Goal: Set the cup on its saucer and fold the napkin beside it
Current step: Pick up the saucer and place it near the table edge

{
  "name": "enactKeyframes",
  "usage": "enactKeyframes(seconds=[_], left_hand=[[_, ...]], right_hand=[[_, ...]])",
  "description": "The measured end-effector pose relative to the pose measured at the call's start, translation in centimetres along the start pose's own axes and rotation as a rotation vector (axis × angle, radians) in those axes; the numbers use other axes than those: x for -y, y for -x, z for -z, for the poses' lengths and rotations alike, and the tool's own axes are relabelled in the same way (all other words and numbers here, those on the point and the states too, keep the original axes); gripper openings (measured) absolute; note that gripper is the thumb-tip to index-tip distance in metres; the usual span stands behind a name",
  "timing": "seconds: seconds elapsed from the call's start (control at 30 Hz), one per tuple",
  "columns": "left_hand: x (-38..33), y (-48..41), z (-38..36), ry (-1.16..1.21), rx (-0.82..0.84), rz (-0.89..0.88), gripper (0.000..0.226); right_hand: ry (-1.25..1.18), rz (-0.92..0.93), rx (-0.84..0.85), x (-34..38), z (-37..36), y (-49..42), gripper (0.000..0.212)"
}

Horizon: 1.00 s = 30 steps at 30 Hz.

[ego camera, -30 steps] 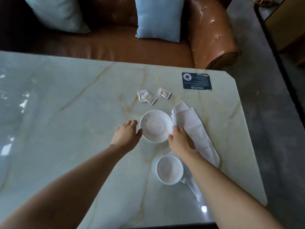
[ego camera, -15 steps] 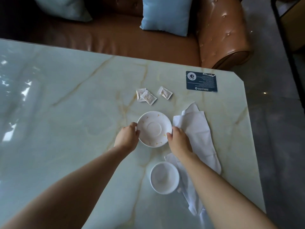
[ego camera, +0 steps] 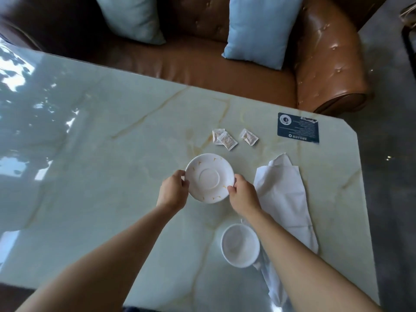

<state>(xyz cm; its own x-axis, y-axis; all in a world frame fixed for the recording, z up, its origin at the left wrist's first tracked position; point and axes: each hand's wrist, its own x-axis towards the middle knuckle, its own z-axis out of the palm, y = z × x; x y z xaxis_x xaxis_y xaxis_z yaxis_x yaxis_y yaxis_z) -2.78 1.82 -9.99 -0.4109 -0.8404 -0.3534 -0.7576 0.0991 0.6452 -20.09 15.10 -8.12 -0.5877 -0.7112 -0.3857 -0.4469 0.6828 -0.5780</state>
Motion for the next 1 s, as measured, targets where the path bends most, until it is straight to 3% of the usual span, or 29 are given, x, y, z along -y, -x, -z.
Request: enactKeyframes(seconds=[0.33,1.0], left_hand=[[7.1,0.9,11.6,0.076,-0.183,0.06,0.025],[29.4,-11.7,35.8,0.097,-0.187,0.114,0.022]], right_hand=[[-0.027,0.169,0.082,12.3,-4.8,0.1,0.038],[-0.179,0.151,0.111,38.7,-27.7,-5.1,0.046]])
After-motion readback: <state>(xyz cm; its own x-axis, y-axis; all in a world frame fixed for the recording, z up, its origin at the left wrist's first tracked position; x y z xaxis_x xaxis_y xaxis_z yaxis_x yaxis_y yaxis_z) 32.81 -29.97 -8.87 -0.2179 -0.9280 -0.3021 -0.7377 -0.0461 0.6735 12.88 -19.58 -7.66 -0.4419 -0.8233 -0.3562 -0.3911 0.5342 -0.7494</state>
